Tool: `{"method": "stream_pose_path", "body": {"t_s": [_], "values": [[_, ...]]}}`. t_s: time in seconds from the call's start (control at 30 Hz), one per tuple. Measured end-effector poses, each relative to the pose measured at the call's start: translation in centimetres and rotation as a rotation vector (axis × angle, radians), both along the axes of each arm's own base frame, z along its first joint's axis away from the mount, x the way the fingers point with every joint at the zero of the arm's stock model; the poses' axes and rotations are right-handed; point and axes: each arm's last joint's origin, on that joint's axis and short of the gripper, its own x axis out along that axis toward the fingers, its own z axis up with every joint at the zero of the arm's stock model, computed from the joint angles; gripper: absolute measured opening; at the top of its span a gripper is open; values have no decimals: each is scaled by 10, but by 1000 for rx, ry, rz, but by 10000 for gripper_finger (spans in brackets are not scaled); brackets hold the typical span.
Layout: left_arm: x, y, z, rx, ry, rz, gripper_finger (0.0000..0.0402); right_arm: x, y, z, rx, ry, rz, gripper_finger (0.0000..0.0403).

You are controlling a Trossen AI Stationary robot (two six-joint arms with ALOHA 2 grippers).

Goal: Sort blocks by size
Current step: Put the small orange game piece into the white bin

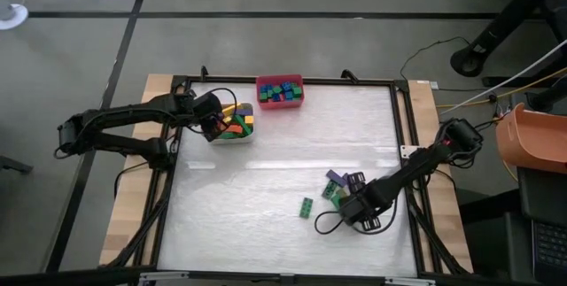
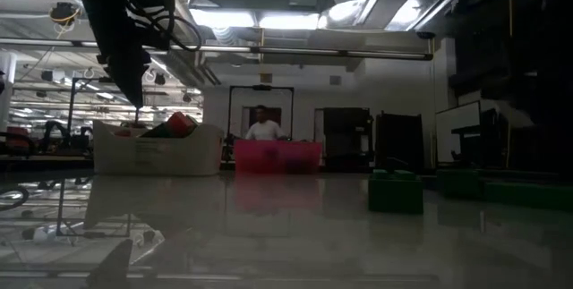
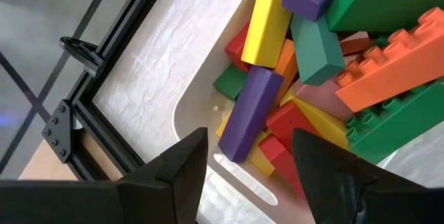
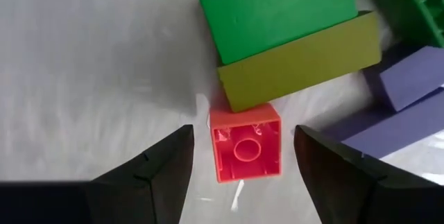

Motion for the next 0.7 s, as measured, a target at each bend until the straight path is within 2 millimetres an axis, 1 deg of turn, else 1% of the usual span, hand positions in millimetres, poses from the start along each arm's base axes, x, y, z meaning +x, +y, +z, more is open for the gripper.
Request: {"method": "stream_pose_path", "body": {"t_s": [0.1,0.17,0.3,0.43,0.47,0.63,0.7], "values": [[0,0,0,0,0,0,196,1,1,-6,-7,26,0,242],[0,0,0,0,0,0,196,1,2,-10,0,47,1,229],[0,0,0,0,0,0,196,1,3,-13,12,71,3,188],[0,0,0,0,0,0,196,2,3,-12,22,62,1,138],[0,0,0,0,0,0,196,2,3,-11,24,59,1,131],[0,0,0,0,0,0,196,11,3,-2,39,38,0,131],[0,0,0,0,-1,0,196,18,-1,4,40,32,-8,139]]}}
